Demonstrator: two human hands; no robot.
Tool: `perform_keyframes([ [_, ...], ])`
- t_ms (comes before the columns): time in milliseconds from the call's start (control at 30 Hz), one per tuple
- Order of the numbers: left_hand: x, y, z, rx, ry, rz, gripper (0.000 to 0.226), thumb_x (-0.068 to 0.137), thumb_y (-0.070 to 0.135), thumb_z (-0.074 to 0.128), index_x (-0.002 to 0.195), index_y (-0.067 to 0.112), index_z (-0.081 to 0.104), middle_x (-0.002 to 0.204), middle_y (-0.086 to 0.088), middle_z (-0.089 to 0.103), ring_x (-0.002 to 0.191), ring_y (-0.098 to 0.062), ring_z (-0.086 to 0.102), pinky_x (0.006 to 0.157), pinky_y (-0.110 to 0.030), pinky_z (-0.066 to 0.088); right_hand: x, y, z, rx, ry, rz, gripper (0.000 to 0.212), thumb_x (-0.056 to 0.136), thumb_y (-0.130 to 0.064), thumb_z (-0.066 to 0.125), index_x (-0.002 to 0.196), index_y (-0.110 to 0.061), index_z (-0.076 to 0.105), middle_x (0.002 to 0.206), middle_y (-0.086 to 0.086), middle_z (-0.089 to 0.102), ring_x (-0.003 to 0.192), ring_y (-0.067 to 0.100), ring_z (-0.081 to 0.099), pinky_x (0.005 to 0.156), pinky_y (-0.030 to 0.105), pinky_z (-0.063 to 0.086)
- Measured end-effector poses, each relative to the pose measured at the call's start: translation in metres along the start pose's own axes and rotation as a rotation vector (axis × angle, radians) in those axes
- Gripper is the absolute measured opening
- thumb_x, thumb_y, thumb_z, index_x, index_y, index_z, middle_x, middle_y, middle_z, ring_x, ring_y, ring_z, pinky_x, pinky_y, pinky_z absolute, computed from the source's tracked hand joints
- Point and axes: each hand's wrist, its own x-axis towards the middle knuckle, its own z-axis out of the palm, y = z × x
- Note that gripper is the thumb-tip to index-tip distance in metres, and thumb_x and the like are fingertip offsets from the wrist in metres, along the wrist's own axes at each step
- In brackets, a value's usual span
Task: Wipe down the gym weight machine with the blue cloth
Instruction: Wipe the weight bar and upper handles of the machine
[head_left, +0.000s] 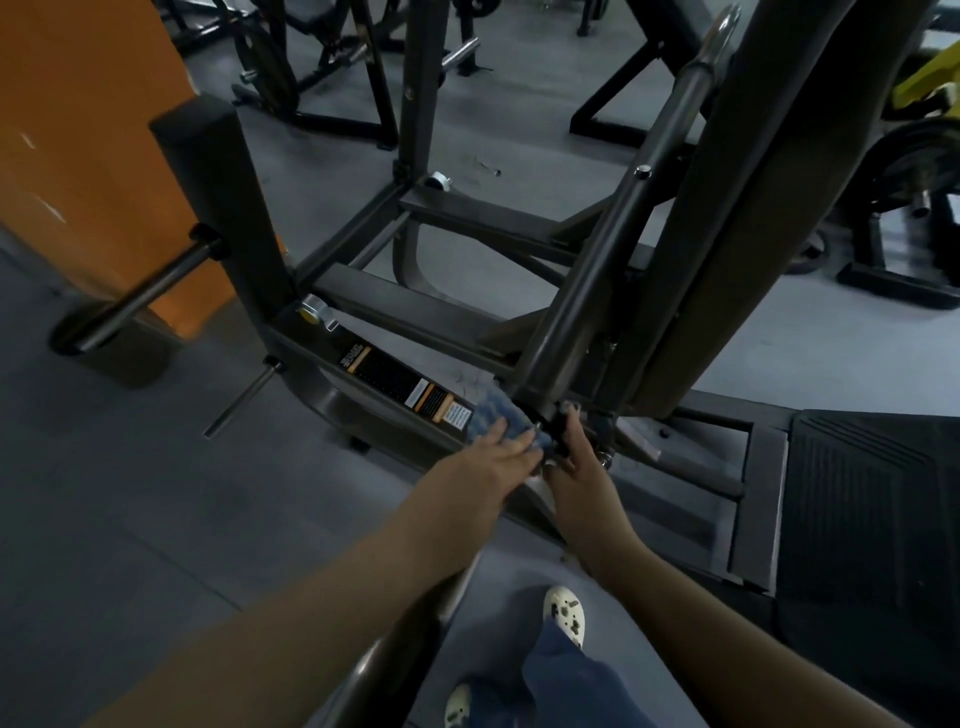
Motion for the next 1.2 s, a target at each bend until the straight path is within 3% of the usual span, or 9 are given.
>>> perform_keyframes([
  [133, -0.015, 0.003, 0.002, 0.042, -0.062, 0.070, 0.060, 0.096, -0.003, 0.031, 0.148, 0.025, 0.019, 0.156, 0.011, 0.015, 0.144, -0.007, -0.001, 0.118, -0.028, 0.007, -0.003, 0.004, 0.001, 0.062, 0.075, 0.148, 0.043, 0.096, 0.000, 0.039, 0.134, -0.019, 0.045, 0.118, 0.001, 0.061, 0.112, 0.016, 0.058, 0.087, 0.024, 0.049],
  [267, -0.030, 0.009, 0.001, -0.292, -0.022, 0.209, 0.048, 0.094, 0.014, 0.050, 0.140, 0.023, 0.040, 0.147, 0.008, 0.037, 0.133, 0.001, 0.031, 0.111, -0.015, 0.026, -0.012, 0.004, 0.007, -0.013, 0.236, 0.221, 0.050, 0.092, -0.008, 0.036, 0.140, -0.022, 0.037, 0.139, 0.008, 0.044, 0.124, 0.028, 0.047, 0.100, 0.049, 0.045],
  [400, -0.035, 0.000, -0.010, -0.578, 0.442, 0.098, 0.016, 0.091, 0.027, 0.051, 0.106, 0.028, 0.058, 0.110, 0.010, 0.061, 0.100, 0.004, 0.057, 0.090, -0.011, 0.045, -0.023, -0.006, 0.009, -0.067, 0.316, 0.172, 0.041, 0.093, -0.009, 0.041, 0.132, -0.019, 0.047, 0.135, 0.008, 0.044, 0.115, 0.025, 0.050, 0.085, 0.038, 0.051],
  [467, -0.025, -0.014, -0.018, -0.571, 0.565, -0.058, 0.025, 0.091, 0.013, 0.056, 0.113, 0.024, 0.055, 0.114, 0.005, 0.056, 0.107, -0.004, 0.055, 0.096, -0.022, 0.046, -0.034, -0.011, 0.011, -0.111, 0.372, 0.099, 0.037, 0.092, -0.008, 0.045, 0.127, -0.019, 0.050, 0.134, 0.005, 0.042, 0.119, 0.021, 0.046, 0.098, 0.040, 0.045],
  [567, -0.006, -0.026, -0.019, -0.568, 0.187, -0.307, 0.070, 0.087, 0.022, 0.065, 0.145, 0.017, 0.027, 0.146, -0.003, 0.033, 0.136, -0.021, 0.032, 0.112, -0.035, 0.028, -0.051, -0.020, 0.022, -0.280, 0.329, 0.010, 0.032, 0.093, -0.009, 0.046, 0.121, -0.022, 0.053, 0.127, -0.004, 0.042, 0.116, 0.011, 0.044, 0.099, 0.033, 0.042],
  [667, -0.001, -0.024, -0.007, -0.654, -0.036, -0.354, 0.079, 0.080, 0.040, 0.069, 0.144, 0.017, 0.028, 0.141, -0.009, 0.045, 0.129, -0.025, 0.044, 0.106, -0.037, 0.037, -0.059, -0.032, 0.038, -0.099, 0.090, 0.183, 0.022, 0.098, -0.017, 0.041, 0.115, -0.027, 0.052, 0.109, 0.002, 0.057, 0.094, 0.015, 0.058, 0.079, 0.029, 0.053],
  [900, -0.014, -0.013, 0.003, -0.487, 0.397, -0.369, 0.055, 0.085, 0.019, 0.066, 0.136, 0.012, 0.046, 0.133, -0.008, 0.055, 0.122, -0.017, 0.049, 0.092, -0.010, 0.031, -0.032, -0.029, 0.047, 0.348, 0.176, 0.428, 0.022, 0.097, -0.018, 0.048, 0.117, -0.020, 0.055, 0.109, 0.008, 0.064, 0.096, 0.024, 0.064, 0.087, 0.045, 0.054],
  [1033, -0.003, 0.004, 0.002, -0.496, 0.488, -0.285, 0.055, 0.087, 0.009, 0.063, 0.138, 0.012, 0.043, 0.136, -0.007, 0.051, 0.125, -0.015, 0.046, 0.096, -0.006, 0.026, -0.026, -0.023, 0.035, 0.212, 0.438, 0.315, 0.008, 0.089, -0.013, 0.060, 0.093, -0.020, 0.062, 0.092, -0.001, 0.065, 0.088, 0.016, 0.064, 0.083, 0.037, 0.056],
  [1200, 0.027, 0.023, -0.010, -0.410, 0.636, -0.176, 0.058, 0.089, 0.004, 0.058, 0.142, 0.008, 0.035, 0.144, -0.007, 0.042, 0.133, -0.015, 0.038, 0.109, -0.016, 0.023, 0.004, -0.052, 0.009, 0.227, 0.703, 0.043, 0.027, 0.088, -0.004, 0.059, 0.112, -0.017, 0.061, 0.104, -0.002, 0.064, 0.099, 0.014, 0.061, 0.089, 0.028, 0.051],
])
